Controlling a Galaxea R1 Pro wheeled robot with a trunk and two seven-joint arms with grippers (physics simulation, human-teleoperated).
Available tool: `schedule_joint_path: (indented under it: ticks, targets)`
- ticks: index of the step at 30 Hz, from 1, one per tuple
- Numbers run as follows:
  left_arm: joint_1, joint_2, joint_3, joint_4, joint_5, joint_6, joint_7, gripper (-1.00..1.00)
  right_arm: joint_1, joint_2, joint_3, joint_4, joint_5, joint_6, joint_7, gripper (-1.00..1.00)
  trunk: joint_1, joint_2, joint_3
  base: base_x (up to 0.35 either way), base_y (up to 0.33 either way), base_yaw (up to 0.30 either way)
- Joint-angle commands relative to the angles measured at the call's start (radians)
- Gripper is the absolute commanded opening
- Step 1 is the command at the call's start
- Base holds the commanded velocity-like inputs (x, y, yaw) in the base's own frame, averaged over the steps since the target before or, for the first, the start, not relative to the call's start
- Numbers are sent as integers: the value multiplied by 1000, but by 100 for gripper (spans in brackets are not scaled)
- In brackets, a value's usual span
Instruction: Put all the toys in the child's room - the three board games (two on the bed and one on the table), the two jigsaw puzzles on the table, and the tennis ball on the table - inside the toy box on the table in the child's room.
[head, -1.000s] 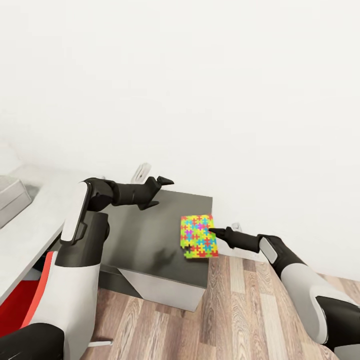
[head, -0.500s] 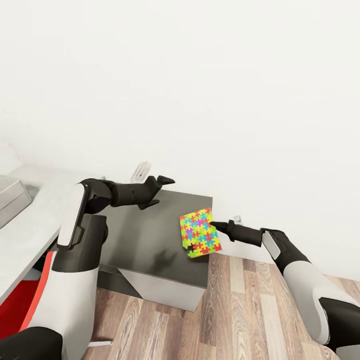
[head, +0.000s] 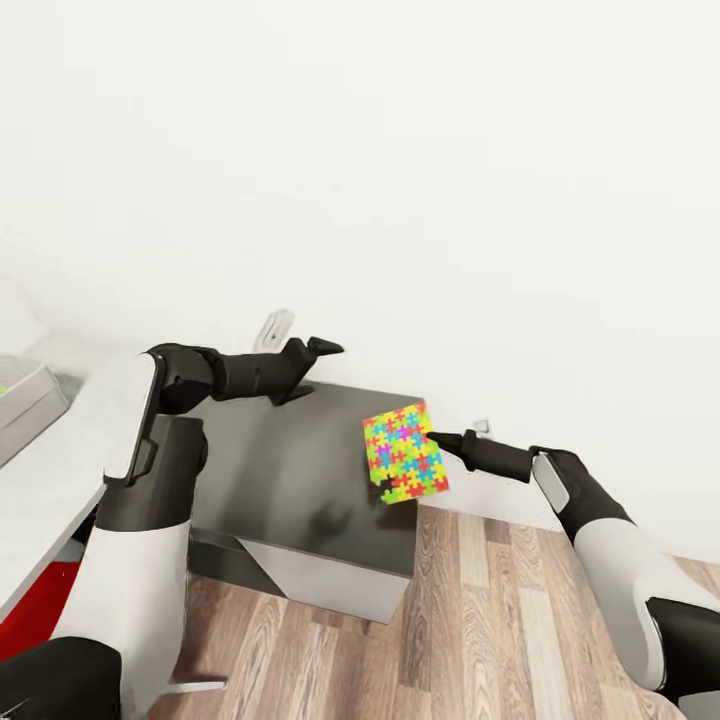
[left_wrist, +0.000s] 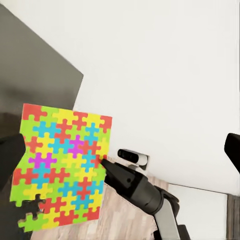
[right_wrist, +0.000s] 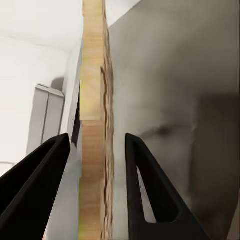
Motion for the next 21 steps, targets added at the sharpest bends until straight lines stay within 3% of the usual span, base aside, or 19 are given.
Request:
schedule_joint_path:
  ticks: [1,2,6,8,12,16,20,21]
  targets:
    - [-7,22,4,-1,29,4,11,100,0,-2,2,-22,2,5,2,-100,-4,7,2,0,0,0]
    - [-10,36,6,-1,40,4,13,100,2,-2,6,-33,4,5,2,-100,-8,14,5,0,0,0]
    - [-21,169,49,-1,159,3,33,100,19,-5,87,-133,49,38,0,-100,-23,42,18,0,0,0]
    - [-27,206,57,-1,182,3,36,100,28,-7,99,-171,57,77,0,-100,-31,56,24,0,0,0]
    - [-62,243,62,-1,237,-12,52,100,76,-8,109,-299,64,139,0,-100,-46,84,37,0,0,0]
    - [-83,254,63,-1,264,-28,89,100,134,-9,110,-453,65,236,-3,-100,-61,112,49,0,0,0]
    - [-84,265,65,-1,271,-32,98,100,159,-10,109,-516,62,266,-5,-100,-77,140,62,0,0,0]
    - [-84,269,65,-1,292,-33,98,100,159,-10,109,-518,62,266,-5,-100,-81,147,65,0,0,0]
